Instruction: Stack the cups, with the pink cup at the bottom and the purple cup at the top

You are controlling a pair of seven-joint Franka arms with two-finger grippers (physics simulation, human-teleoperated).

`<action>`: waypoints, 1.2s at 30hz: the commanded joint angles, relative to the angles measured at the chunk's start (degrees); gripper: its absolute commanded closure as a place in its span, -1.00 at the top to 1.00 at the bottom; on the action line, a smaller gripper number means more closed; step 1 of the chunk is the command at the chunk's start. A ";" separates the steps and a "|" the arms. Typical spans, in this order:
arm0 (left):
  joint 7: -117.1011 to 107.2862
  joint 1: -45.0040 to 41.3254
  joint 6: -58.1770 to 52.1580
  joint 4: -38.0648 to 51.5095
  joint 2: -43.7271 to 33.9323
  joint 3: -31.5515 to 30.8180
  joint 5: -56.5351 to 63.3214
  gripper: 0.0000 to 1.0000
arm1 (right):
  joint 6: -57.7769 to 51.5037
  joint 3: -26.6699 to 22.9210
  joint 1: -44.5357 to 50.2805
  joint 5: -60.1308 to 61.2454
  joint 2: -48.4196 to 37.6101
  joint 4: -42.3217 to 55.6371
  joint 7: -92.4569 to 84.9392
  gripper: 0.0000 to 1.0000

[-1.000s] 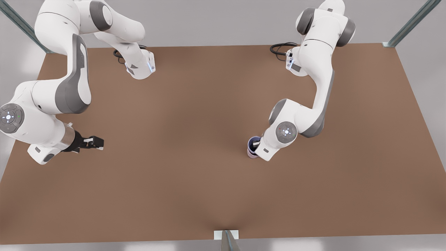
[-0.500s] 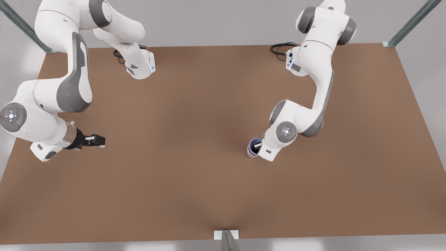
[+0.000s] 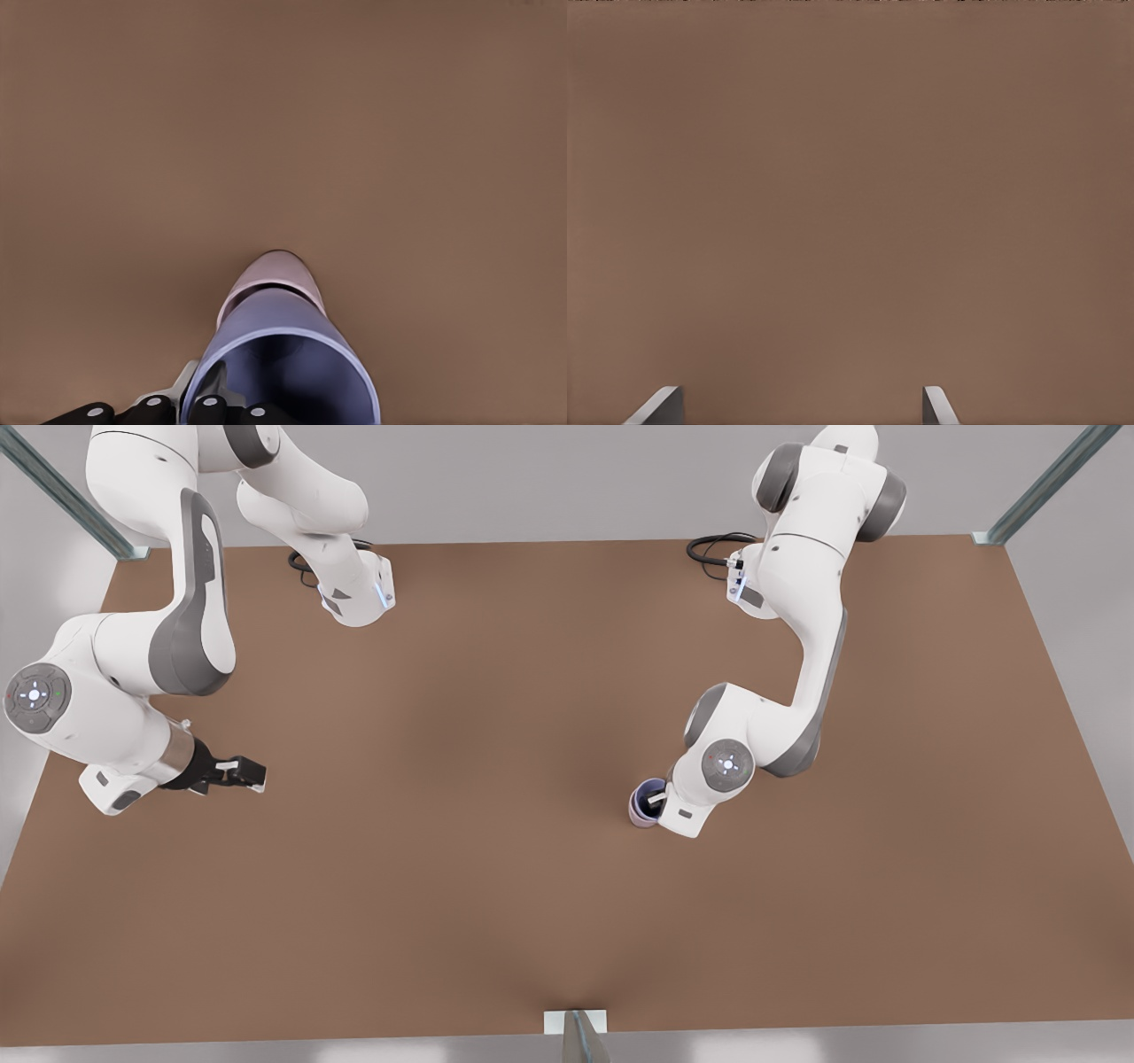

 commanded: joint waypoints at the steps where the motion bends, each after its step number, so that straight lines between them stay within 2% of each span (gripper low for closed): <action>1: -2.24 0.06 1.06 -0.86 -0.21 0.00 -0.19 -0.57 | 0.81 0.01 0.05 0.02 -0.07 0.03 0.49 1.00; 12: -2.24 0.15 3.00 -1.91 0.32 0.00 -0.19 -0.56 | 0.72 0.01 -0.04 0.11 -0.07 0.03 0.32 1.00; 14: -2.24 0.15 3.00 -2.00 0.32 -0.09 -0.19 -0.31 | 0.72 0.01 -0.04 0.11 0.01 0.03 0.32 1.00; 16: -2.24 0.23 3.08 -2.09 0.23 -0.09 -0.19 0.23 | 0.72 0.01 -0.04 0.11 -0.07 0.03 0.32 1.00; 17: -2.24 0.23 3.17 -2.09 0.23 -0.09 -0.19 0.66 | 0.72 0.10 -0.04 0.11 -0.07 0.03 0.32 1.00; 18: -2.24 0.59 3.17 -2.09 0.23 -0.09 -0.19 0.95 | 0.72 0.10 -0.04 0.11 -0.07 0.03 0.32 1.00; 25: -0.48 1.29 -3.51 -1.65 -3.46 0.26 -0.10 0.96 | 0.72 0.10 -0.04 0.20 0.01 0.03 0.40 1.00; 26: 0.84 1.29 -6.05 -1.21 -4.17 0.70 -0.02 0.95 | 0.72 0.10 -0.04 0.20 -0.07 0.03 0.32 1.00; 27: 5.31 2.69 -15.01 4.41 -3.99 1.14 0.16 0.95 | 0.72 0.10 -0.04 0.20 0.01 0.03 0.40 1.00; 28: 11.44 3.83 -20.53 7.12 -4.86 2.36 0.16 0.95 | 0.72 0.10 -0.04 0.20 -0.07 0.03 0.32 1.00; 30: 32.47 4.01 -27.68 9.51 -9.26 12.30 2.00 0.98 | 0.72 0.10 -0.13 0.20 0.01 0.03 0.32 1.00; 31: 37.57 4.45 -29.17 9.25 -11.54 12.30 6.75 0.99 | 0.72 0.10 -0.13 0.20 0.01 0.03 0.32 1.00; 33: 47.34 13.15 -27.42 2.92 -19.45 6.68 7.63 1.00 | 0.72 0.01 -0.04 0.20 0.01 0.03 0.32 1.00; 36: 46.72 13.15 -27.24 2.57 -19.90 6.68 7.10 1.00 | 0.72 0.10 0.14 0.20 -0.07 0.20 0.40 1.00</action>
